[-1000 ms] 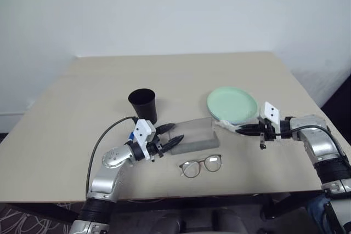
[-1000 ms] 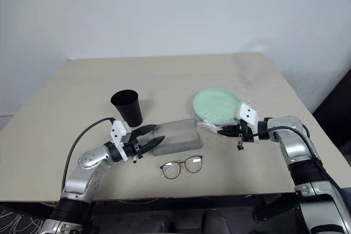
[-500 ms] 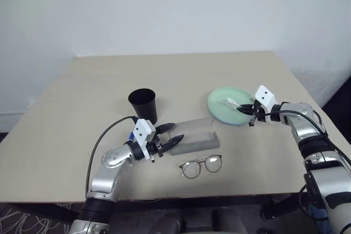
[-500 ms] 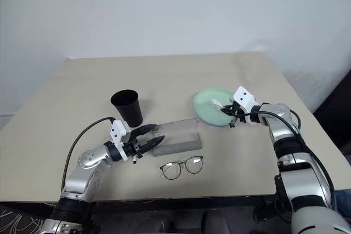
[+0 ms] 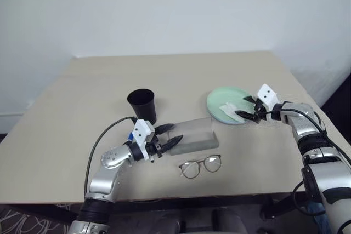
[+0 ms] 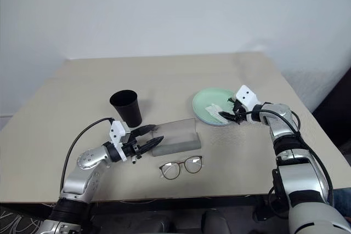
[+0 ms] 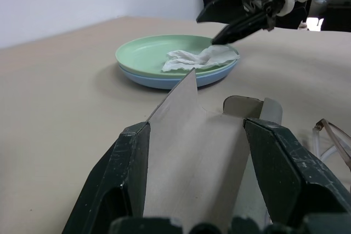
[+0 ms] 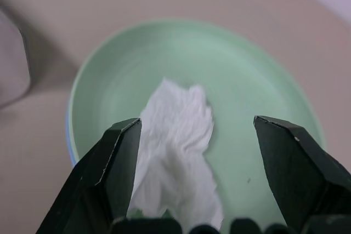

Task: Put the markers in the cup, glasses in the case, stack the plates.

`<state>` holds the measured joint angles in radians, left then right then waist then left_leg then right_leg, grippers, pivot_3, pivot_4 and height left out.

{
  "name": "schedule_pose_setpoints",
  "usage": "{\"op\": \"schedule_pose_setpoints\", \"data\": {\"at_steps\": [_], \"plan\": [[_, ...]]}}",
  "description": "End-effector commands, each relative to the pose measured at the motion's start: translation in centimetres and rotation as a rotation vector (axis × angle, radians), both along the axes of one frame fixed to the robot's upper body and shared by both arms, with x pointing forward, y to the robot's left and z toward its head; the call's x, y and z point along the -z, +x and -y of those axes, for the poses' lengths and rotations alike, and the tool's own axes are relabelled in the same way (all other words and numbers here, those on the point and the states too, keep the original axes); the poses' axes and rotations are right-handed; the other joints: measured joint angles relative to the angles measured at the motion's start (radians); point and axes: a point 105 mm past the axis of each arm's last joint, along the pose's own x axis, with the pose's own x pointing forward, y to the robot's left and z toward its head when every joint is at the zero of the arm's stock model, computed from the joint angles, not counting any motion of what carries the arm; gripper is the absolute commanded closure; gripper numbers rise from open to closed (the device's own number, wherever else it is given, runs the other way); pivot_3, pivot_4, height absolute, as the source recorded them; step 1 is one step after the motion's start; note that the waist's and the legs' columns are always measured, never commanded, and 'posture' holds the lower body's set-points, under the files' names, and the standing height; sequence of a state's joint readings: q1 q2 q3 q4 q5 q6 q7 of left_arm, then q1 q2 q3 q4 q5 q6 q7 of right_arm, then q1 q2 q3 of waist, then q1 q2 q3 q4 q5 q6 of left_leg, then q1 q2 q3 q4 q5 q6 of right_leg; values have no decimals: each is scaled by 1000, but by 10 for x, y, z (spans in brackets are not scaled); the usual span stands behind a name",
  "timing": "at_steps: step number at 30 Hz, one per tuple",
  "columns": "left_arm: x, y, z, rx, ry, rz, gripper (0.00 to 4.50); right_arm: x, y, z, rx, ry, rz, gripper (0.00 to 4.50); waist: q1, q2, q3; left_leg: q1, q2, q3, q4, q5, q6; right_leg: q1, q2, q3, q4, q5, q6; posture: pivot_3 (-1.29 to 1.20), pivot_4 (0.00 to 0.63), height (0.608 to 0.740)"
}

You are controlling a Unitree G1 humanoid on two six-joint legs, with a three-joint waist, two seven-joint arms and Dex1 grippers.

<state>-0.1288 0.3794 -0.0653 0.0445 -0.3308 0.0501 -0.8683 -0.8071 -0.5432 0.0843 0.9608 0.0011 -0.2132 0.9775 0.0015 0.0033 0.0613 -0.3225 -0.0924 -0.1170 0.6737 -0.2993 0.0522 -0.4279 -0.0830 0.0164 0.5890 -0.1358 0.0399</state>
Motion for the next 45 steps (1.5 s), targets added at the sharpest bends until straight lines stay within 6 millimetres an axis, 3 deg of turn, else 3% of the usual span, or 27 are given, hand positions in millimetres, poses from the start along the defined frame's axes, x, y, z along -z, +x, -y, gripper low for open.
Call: {"op": "schedule_pose_setpoints", "data": {"at_steps": [1,8,11,18,28,45], "plan": [[-20,3,3,35,7,72,1659,-29,-16,-11,-122,88,117,916,0,0,0,0,0,0,0,0,0,0,0,0,0,0,0,0,0,740],[-34,5,14,145,4,50,1659,-19,-69,-18,-280,147,-13,916,4,0,0,0,-1,-1,1,0,0,1,-1,0,0,0,0,0,0,740],[-40,5,21,210,9,14,1659,-14,-80,-19,-284,143,-50,916,2,0,0,0,0,-1,2,0,0,1,0,-1,0,0,1,0,0,740],[-45,-6,41,438,109,-98,1659,-5,-77,-20,-222,153,-53,916,-2,0,1,0,4,3,4,0,0,2,3,0,0,0,1,0,0,740],[-33,-14,48,636,365,-154,1659,6,-79,-28,-202,151,-49,916,-1,-1,1,-1,3,1,3,0,0,2,3,0,0,0,1,0,0,740],[1,-17,75,772,552,-184,1659,11,-89,-31,-180,166,-51,916,-1,-1,1,-1,3,1,4,0,0,2,4,1,0,0,1,0,0,740]]}}
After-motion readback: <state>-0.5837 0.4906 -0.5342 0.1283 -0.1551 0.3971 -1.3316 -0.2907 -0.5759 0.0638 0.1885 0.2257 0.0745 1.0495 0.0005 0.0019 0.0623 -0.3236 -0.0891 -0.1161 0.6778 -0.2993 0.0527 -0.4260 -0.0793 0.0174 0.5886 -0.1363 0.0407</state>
